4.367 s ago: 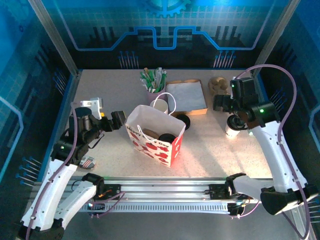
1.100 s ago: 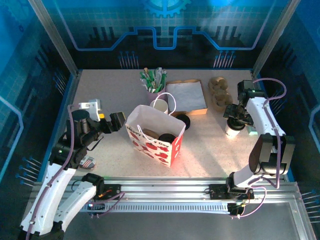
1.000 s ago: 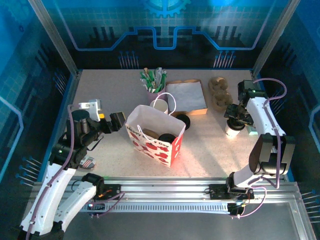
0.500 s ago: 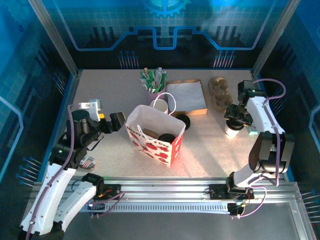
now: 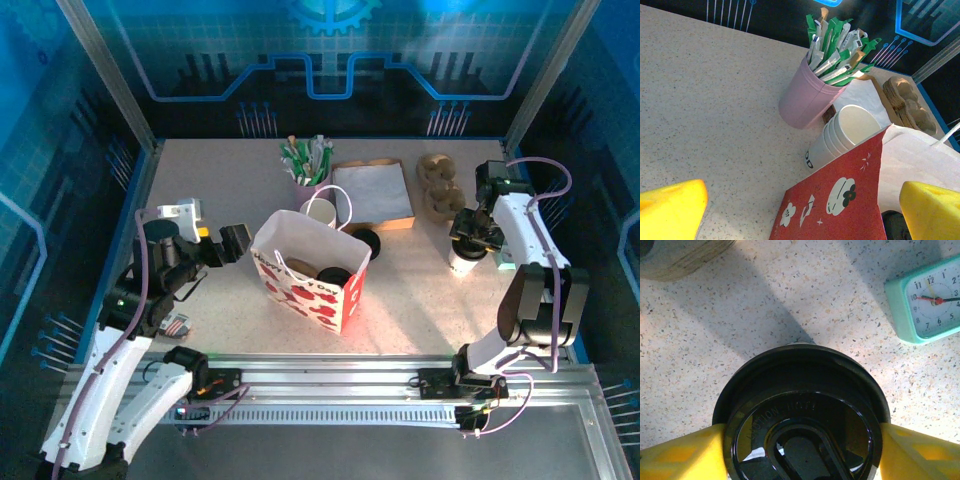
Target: Pack the takeout coffee
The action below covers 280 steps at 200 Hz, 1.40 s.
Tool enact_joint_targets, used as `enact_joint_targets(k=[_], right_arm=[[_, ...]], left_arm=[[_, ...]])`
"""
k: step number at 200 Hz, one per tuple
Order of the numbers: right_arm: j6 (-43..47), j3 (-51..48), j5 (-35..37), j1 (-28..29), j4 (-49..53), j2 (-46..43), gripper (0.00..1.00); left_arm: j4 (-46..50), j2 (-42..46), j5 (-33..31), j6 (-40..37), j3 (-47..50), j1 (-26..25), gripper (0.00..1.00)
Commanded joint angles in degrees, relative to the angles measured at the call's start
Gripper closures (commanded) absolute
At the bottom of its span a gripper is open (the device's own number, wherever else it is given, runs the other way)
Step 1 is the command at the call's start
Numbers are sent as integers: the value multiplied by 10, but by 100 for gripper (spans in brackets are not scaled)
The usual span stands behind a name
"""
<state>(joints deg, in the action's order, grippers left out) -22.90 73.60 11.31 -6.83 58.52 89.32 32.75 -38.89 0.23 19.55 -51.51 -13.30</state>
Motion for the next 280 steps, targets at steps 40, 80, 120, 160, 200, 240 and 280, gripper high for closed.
enact_joint_targets(k=[40,80,120,160,200,240,280], right_arm=[[4,-23,-32,0,7,-41,37],[13,-37,-17,34,10,-81,37],[23,-45,-19,68,17,-124,39],[29,-27,-61,97,40,-157,39],[55,11,-47,150,68,-190,40],[64,52,-41,190,92,-213,41],[73,109,-24,232,120,-219,41]], left_arm=[[9,2,4,0,-5,0,1],[9,1,2,0,-4,0,1],[9,-2,-1,-2,-4,0,1],[8,-4,-7,-4,-4,0,1],[8,-4,-16,-6,-3,0,1],[4,-5,-22,-8,-1,1,1],[2,-8,-22,-9,0,3,1]])
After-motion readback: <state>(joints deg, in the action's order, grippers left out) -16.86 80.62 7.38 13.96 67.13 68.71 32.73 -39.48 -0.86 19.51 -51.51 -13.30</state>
